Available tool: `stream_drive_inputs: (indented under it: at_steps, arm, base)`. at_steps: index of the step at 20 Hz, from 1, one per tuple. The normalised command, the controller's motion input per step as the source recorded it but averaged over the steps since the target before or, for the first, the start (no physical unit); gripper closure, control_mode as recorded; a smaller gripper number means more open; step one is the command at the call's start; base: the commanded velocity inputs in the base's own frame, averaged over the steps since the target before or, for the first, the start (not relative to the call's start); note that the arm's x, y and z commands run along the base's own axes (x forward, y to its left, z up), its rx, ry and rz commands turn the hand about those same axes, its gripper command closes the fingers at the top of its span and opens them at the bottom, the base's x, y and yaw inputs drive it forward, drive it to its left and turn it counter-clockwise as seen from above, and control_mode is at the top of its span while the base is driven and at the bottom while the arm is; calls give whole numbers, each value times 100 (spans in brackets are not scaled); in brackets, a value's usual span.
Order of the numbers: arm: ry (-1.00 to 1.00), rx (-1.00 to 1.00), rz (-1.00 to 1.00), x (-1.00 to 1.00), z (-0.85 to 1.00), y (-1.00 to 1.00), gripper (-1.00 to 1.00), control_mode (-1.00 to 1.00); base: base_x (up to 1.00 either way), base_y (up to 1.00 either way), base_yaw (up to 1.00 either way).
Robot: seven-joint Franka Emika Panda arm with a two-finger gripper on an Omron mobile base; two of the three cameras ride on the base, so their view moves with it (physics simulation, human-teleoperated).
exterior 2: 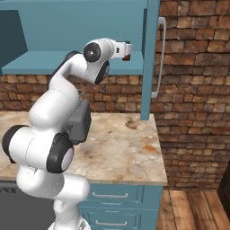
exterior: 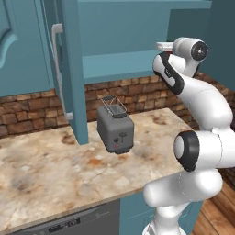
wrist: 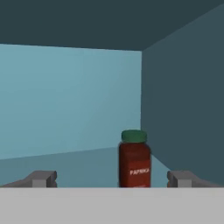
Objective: Collect the paprika, ketchup, and shaker from the cabinet and place them next to the stove.
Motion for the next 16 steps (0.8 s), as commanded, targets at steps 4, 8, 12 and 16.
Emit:
stream_drive_inputs:
  at_steps: [4,8,12,16]
  arm:
    - [3,0,0,27,-6,-13,-100,-100]
    - [2,0,0,27,-6,-12,-100,-100]
    - [2,0,0,25,-8,-11,-100,-100]
    - [2,0,0,23,-8,-10,-100,-100]
  base:
    - [0,0,0]
    - [0,0,0]
    - [0,0,0]
    - [0,0,0]
